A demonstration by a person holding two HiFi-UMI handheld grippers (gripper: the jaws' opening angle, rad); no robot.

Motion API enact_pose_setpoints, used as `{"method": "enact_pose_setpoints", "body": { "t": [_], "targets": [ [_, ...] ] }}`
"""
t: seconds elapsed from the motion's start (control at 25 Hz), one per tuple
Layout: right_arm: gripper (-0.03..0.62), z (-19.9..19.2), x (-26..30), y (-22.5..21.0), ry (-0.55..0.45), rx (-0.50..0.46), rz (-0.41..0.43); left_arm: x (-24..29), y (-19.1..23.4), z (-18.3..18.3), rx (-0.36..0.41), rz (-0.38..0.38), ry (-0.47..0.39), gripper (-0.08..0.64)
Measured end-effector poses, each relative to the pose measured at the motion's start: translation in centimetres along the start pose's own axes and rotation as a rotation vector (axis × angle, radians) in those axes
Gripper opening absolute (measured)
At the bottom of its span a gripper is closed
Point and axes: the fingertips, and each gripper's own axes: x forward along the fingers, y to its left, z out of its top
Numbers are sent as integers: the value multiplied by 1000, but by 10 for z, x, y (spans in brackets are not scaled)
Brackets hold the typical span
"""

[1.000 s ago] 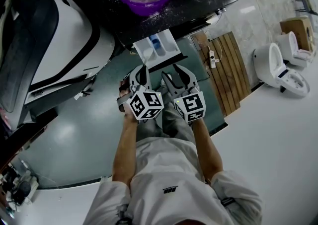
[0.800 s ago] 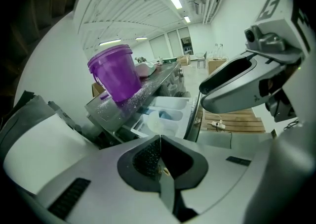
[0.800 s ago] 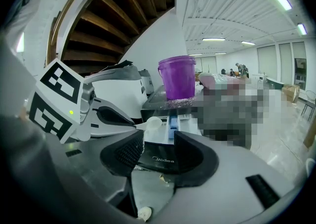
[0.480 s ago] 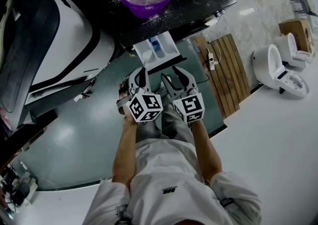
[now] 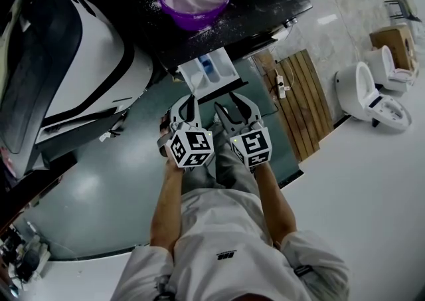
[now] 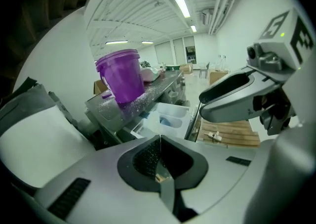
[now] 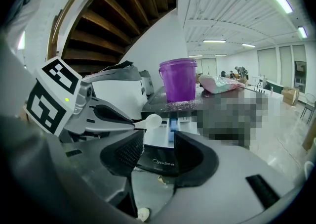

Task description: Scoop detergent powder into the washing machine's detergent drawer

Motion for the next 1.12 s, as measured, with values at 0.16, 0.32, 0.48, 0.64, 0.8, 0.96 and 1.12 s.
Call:
{"method": "enact_pose_setpoints", "body": {
  "t": [0.16, 0.32, 0.48, 0.64, 0.8, 0.96, 1.12],
  "targets": [
    [192, 10, -3, -1, -17, -22, -7, -14, 2, 13, -121, -64, -120, 15],
    [192, 25, -11, 1, -43, -51, -19, -33, 9, 24, -168, -82, -212, 16],
    [190, 40, -18, 6, -61, -102, -39, -55, 20, 36, -201, -92, -281, 15],
    [191, 57, -24, 16, -72, -111, -51, -73, 27, 42, -198, -96, -312, 15],
    [190, 64, -27, 23, -85, -127, -66, -79, 28, 37, -190, -105, -313, 15],
    [190, 74, -31, 32, -100, -145, -79, -89, 37, 43, -188, -109, -349, 15],
    [190, 81, -37, 38, -103, -171, -95, -100, 46, 48, -186, -114, -383, 15]
  ]
}}
